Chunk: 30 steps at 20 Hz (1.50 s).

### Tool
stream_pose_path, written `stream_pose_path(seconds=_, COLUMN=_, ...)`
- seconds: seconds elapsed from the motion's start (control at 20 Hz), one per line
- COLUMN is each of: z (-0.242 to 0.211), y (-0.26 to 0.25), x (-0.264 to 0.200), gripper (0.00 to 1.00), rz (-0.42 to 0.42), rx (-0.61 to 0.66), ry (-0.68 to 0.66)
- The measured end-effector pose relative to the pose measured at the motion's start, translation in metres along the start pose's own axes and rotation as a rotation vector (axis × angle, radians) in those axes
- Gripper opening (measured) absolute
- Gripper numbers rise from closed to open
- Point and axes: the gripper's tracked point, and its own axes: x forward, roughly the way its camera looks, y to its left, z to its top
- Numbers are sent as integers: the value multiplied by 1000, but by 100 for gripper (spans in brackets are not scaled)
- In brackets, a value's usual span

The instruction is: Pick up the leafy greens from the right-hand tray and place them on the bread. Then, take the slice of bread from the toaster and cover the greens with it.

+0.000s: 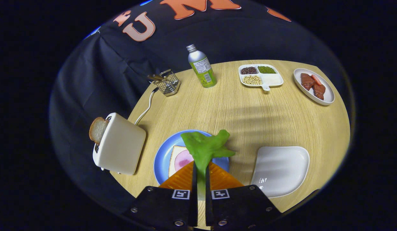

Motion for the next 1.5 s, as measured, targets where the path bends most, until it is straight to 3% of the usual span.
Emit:
stream_pose_path(seconds=0.4, z=-4, y=27, x=22, gripper=13, rz=16, rx=-45, ry=10)
stream_pose_path(seconds=0.7, z=-8, y=38, x=39, gripper=20, rz=-35, rx=-112, ry=18)
stream_pose_path(seconds=0.8, z=-9, y=37, x=40, gripper=24, rz=-59, rx=-136, ry=21)
stream_pose_path(seconds=1.05, z=-7, y=41, x=38, gripper=49, rz=-93, rx=-163, ry=3)
stream_pose_path(seconds=1.5, z=23, y=93, x=-3, gripper=72, rz=-80, rx=-192, ry=-71)
